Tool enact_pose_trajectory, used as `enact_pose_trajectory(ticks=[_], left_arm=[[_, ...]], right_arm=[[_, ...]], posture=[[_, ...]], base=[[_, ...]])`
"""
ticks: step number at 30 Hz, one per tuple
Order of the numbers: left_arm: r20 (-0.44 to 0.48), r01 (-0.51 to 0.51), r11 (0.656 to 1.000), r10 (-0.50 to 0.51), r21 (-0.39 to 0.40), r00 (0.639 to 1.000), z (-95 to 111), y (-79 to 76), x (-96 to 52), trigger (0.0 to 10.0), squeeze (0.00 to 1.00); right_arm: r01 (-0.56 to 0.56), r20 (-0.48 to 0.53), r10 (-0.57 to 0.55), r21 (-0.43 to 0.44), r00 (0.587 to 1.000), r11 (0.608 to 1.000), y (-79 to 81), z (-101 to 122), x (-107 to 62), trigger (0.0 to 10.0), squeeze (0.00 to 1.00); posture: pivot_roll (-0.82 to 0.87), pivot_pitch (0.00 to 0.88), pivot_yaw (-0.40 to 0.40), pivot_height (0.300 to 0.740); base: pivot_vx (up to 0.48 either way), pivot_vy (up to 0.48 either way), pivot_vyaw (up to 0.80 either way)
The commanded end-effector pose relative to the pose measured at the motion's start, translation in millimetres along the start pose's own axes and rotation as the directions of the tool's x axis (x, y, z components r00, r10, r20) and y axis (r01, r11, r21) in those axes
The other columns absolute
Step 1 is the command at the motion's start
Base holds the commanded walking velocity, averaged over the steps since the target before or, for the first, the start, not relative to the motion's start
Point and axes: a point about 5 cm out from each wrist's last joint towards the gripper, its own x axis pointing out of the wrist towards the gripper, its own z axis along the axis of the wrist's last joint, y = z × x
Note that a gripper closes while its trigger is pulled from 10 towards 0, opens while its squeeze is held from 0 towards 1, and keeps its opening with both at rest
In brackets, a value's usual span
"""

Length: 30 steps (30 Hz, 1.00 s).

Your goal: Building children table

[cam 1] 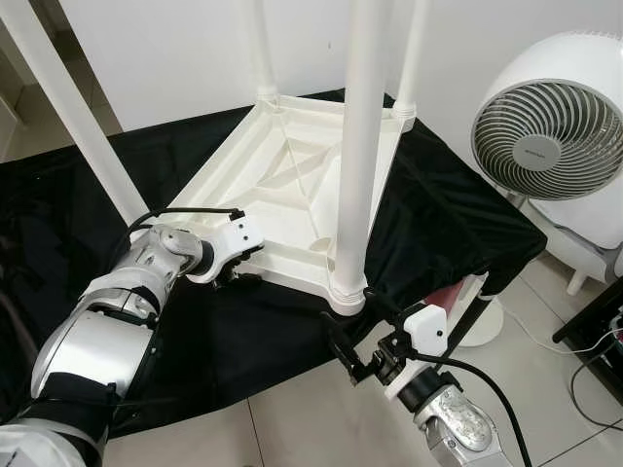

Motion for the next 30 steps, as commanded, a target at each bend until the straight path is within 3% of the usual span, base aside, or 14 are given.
enact_pose_trajectory(ticks=[1,2,3,30], left_arm=[[-0.072,-0.141,0.990,0.140,-0.006,0.988,-15.2,-5.2,9.4,10.0,0.00],[-0.069,-0.132,0.991,0.132,-0.005,0.989,-14.6,-6.4,10.4,4.5,0.00],[-0.066,-0.127,0.992,0.126,-0.009,0.990,-15.3,-7.3,10.6,0.0,0.00],[-0.083,-0.170,0.971,0.158,-0.166,0.984,-57.7,-14.2,-2.6,0.0,0.00]], right_arm=[[-0.002,0.005,0.002,0.000,1.000,1.000,2.9,-0.6,-0.1,10.0,0.00],[-0.002,0.004,0.002,0.000,1.000,1.000,3.3,-0.8,-0.2,10.0,0.00],[-0.001,0.003,0.001,-0.001,1.000,1.000,3.6,-1.1,-0.6,10.0,0.00],[-0.015,-0.005,0.015,-0.005,1.000,1.000,0.9,-3.2,-1.7,10.0,0.00]], posture=[[-0.08,0.123,0.135,0.740],[-0.08,0.121,0.136,0.740],[-0.09,0.118,0.137,0.740],[-0.06,0.104,0.104,0.740]], base=[[0.000,0.000,0.00],[0.000,0.000,0.00],[0.000,0.000,0.00],[0.000,0.000,0.00]])
